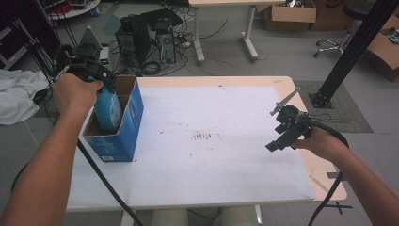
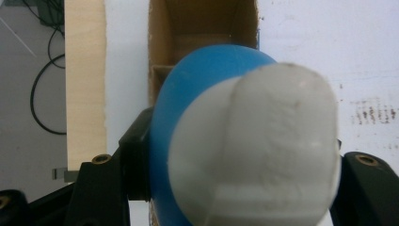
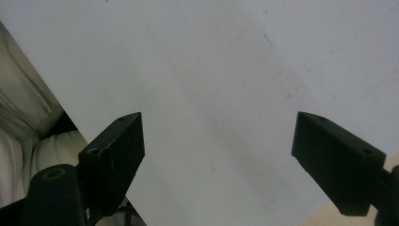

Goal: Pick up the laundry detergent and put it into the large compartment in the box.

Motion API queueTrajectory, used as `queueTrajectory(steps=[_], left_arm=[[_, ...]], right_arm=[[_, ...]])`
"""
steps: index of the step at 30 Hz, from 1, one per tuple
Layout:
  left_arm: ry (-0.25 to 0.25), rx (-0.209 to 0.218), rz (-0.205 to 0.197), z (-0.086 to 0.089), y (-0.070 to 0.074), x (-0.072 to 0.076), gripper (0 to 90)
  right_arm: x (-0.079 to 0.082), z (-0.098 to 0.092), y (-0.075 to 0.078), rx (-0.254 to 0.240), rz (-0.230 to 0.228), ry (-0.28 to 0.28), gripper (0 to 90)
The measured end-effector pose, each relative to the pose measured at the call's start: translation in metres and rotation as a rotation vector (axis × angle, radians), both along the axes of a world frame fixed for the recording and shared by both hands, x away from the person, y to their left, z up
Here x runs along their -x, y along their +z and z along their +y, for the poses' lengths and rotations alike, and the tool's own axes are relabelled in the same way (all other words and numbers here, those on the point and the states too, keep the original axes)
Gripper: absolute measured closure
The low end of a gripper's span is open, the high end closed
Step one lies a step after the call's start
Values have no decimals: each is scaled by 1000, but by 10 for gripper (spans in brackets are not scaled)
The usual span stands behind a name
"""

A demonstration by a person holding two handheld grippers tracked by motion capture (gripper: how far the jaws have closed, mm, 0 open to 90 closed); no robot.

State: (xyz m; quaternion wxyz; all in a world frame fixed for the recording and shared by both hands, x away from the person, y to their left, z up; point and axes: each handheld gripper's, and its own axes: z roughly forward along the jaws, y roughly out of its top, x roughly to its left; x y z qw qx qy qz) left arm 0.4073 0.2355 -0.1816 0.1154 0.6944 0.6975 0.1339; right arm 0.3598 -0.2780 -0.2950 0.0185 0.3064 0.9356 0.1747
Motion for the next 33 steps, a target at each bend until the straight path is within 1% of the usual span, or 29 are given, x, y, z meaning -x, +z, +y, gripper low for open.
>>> queueTrajectory(steps=[5, 11, 16, 20, 24, 26, 28, 33], left_arm=[[2, 2, 9, 1, -16, -2, 377], [-3, 4, 20, 1, -40, -2, 378], [0, 10, 39, 2, -61, -4, 378], [0, 19, 54, 4, -73, -4, 377], [-1, 24, 53, 5, -82, -4, 377], [-2, 24, 61, 6, -85, -4, 377], [-1, 24, 59, 7, -87, -4, 378], [-1, 21, 68, 9, -93, -4, 377]], right_arm=[[0, -2, -1, 5, 2, -2, 175], [0, -2, -3, 4, 7, -6, 175], [0, -4, -3, 8, 7, -7, 175], [1, -6, -4, 7, 11, -17, 175], [1, -6, -5, 7, 12, -14, 175], [0, -6, -5, 10, 14, -16, 175], [0, -6, -5, 7, 14, -17, 175], [0, -5, -5, 8, 14, -14, 175]])
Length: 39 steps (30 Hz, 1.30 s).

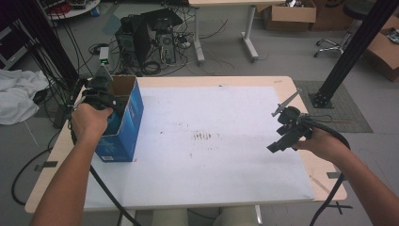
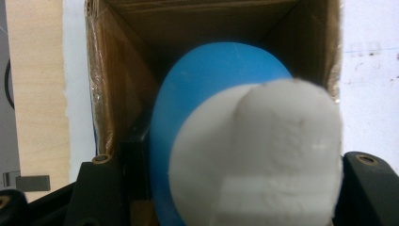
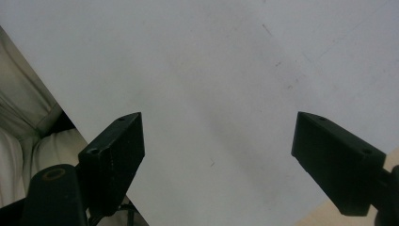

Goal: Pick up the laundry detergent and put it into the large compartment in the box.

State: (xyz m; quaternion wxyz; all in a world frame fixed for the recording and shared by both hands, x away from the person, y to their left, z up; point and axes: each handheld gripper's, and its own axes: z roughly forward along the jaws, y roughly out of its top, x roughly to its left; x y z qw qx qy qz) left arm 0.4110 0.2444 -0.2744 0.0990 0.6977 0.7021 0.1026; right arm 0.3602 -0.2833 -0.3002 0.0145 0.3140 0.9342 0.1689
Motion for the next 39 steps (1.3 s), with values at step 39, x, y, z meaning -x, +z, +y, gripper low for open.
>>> queueTrajectory(steps=[39], left_arm=[[26, 60, -30, 11, -6, 4, 318]], right_arm=[[1, 6, -3, 2, 7, 6, 175]])
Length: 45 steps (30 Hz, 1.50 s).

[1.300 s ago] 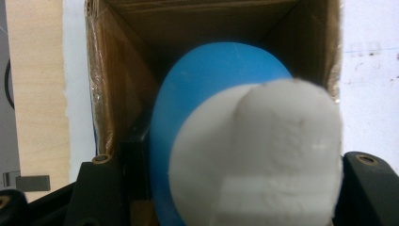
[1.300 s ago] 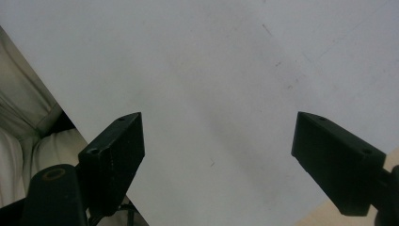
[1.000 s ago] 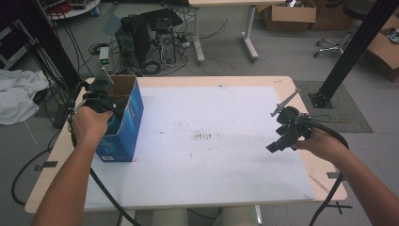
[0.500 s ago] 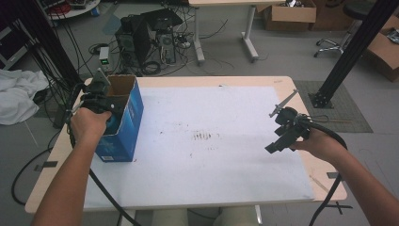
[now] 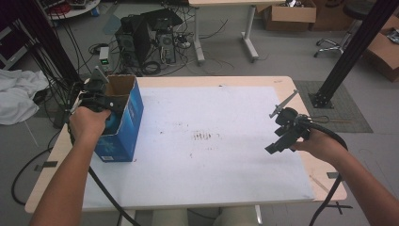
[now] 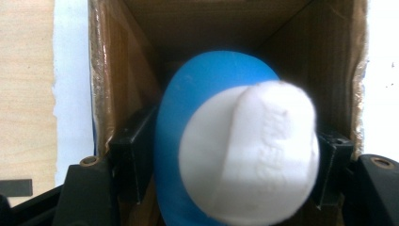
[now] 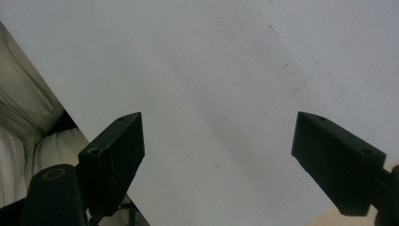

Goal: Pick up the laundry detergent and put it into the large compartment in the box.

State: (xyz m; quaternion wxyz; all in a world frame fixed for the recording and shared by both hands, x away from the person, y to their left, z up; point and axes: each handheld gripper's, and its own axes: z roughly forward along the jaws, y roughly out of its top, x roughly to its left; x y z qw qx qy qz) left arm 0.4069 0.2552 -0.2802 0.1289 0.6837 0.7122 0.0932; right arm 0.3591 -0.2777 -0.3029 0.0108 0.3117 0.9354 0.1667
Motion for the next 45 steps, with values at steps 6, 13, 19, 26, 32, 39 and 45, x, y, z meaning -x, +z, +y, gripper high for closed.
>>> queueTrajectory(steps=[6, 13, 19, 26, 32, 39, 45], left_arm=[[-4, 1, -4, 0, 5, 2, 310], [-4, 9, -23, 1, 13, 4, 310], [-11, 6, -42, 2, 27, 7, 307], [-25, 10, -60, 0, 42, 10, 296], [-34, 10, -87, 1, 59, 13, 294], [-79, 27, -121, -3, 83, 17, 291], [-126, 29, -135, -17, 100, 20, 235]], right_arm=[[1, 1, -2, 0, 5, 3, 175], [2, 0, 0, -4, 0, 7, 175], [3, -1, 0, -3, -2, 5, 175], [5, -1, 3, -6, -7, 7, 175], [7, -1, 5, -8, -12, 9, 175], [9, -3, 7, -12, -15, 8, 175], [10, -2, 8, -12, -18, 8, 175]])
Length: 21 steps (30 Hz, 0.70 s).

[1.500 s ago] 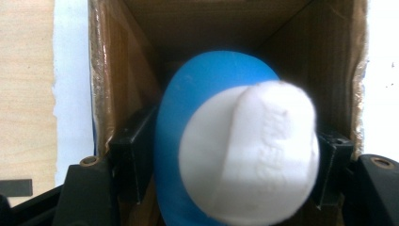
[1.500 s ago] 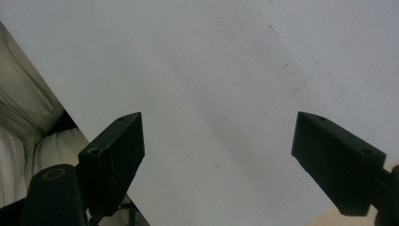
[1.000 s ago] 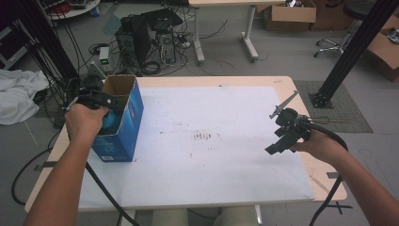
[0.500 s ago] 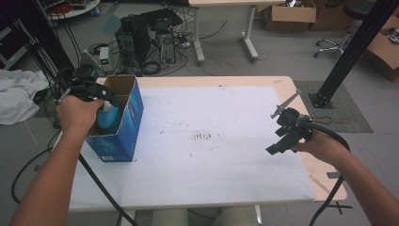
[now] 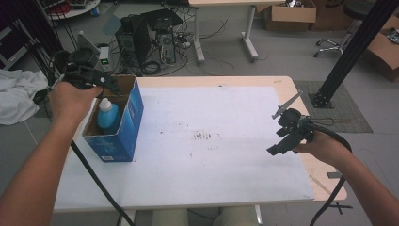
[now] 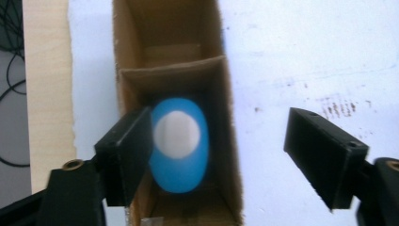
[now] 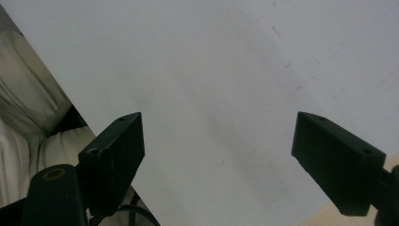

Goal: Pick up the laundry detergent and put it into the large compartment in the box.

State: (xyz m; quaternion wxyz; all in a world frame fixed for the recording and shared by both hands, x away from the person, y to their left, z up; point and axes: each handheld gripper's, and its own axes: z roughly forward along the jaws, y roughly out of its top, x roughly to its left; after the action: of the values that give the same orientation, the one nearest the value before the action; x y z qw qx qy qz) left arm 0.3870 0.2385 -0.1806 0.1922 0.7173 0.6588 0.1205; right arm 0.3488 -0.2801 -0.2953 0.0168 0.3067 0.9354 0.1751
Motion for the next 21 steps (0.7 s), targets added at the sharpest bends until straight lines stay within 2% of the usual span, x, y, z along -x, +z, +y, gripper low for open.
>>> queueTrajectory(steps=[6, 15, 21], left_arm=[[-46, 20, -26, -14, 9, 2, 218], [-120, 9, -45, -37, 19, -4, 197], [-188, -17, -70, -63, 22, -11, 200]], right_arm=[[2, 1, 2, -3, -1, -1, 178], [4, 0, 5, -2, -2, -7, 179], [4, -1, 4, -2, -9, -8, 179]])
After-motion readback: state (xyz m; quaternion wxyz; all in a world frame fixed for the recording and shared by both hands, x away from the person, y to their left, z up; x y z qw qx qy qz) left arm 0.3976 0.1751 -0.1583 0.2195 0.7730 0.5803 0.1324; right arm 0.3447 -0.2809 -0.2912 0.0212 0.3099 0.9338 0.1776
